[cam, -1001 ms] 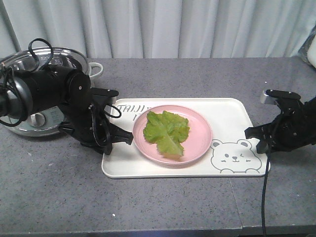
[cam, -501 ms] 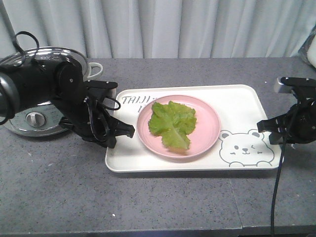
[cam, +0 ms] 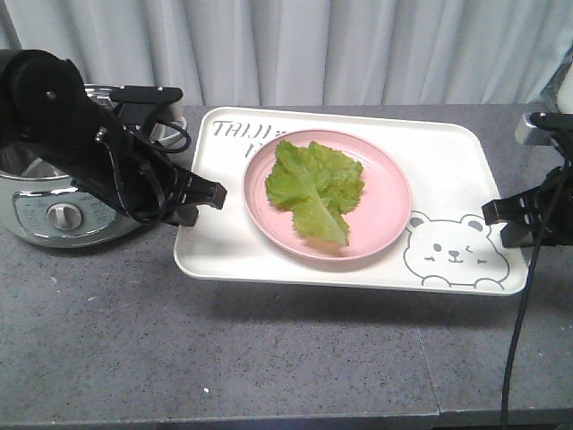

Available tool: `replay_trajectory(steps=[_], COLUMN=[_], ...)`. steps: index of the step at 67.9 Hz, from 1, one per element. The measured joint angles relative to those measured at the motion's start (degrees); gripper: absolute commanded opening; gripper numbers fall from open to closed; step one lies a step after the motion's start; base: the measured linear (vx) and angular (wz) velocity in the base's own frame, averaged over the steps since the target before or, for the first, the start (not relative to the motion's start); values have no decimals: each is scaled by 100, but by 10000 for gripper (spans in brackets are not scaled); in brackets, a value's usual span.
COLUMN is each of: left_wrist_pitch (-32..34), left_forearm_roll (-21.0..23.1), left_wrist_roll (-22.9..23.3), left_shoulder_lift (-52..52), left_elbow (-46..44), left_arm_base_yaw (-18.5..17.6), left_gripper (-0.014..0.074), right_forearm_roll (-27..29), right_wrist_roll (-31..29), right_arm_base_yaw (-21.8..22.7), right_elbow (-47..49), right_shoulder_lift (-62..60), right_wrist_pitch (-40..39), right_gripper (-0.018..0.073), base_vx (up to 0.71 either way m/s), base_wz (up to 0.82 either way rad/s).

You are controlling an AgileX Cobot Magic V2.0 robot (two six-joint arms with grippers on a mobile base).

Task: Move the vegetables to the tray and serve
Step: 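Lift the tray off the counter with both grippers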

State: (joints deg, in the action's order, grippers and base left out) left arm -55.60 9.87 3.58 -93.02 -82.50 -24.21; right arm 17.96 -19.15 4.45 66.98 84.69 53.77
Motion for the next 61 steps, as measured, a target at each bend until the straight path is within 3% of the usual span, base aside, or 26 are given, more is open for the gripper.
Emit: replay_trajectory(steps=[18,61], left_wrist_pitch=[-42,-44], left_forearm_roll=[0,0], left_wrist_roll=[0,-5], left_shoulder_lift=[284,284], left_elbow=[0,0], left_arm_base_yaw=[0,0], left_gripper=[-7,-7], right_forearm_roll=[-14,-51], right_wrist_roll=[94,99], right_arm_base_yaw=[0,0], right_elbow=[258,327], right_shoulder_lift=[-212,-390], right_wrist_pitch=[407,448], right_gripper=[-6,-6], base_vx=[0,0], base_wz=[0,0])
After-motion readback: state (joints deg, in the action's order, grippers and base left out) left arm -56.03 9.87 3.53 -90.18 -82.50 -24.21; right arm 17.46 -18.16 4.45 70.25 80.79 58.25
